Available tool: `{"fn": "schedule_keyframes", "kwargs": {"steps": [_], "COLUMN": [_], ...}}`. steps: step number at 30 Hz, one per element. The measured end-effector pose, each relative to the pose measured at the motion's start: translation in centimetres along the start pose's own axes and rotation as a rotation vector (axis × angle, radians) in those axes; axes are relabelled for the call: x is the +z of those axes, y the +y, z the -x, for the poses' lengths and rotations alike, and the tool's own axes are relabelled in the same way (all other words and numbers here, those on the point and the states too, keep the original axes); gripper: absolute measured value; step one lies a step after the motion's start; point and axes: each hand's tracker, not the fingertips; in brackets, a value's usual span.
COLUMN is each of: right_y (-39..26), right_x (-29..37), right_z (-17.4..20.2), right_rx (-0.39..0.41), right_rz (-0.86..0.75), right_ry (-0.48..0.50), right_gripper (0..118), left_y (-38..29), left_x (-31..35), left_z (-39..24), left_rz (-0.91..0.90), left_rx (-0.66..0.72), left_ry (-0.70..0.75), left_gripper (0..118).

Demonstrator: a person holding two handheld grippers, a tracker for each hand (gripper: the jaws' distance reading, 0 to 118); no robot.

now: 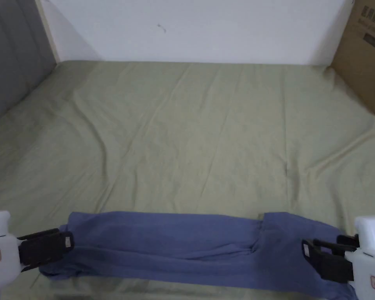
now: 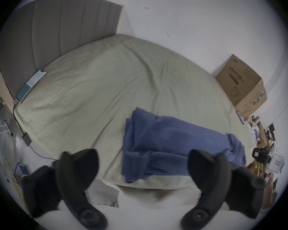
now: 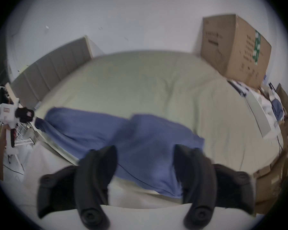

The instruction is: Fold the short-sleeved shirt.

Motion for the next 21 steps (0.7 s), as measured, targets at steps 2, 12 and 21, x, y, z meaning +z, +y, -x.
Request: {"fn": "schedule_keyframes", "kwargs": {"steps": [2,12,21], "right_y": [0.6,1.5,1.8], "right_x": [0.1,-2.0,-4.6], "right_z": [2.1,11.3,13.5], "right_rx": [-0.025,0.039,0.003], "right_rz": [-0.064,-0.161,-0.121], "right_ry": [0.027,0.1,0.124], "right_gripper": [24,0,0], "left_y": [-0.4,-3.4,-2.1], "left_x": [0.8,0.7,-3.5], "left_z": [-0.1,4.0,7.6], "left_rz": [-0.01,-0.017,0.084], "left_rx": [0.011,0.183,0.408], "left_ry": [-0.067,-0.103,-0.338], "left_gripper": [66,0,115]}}
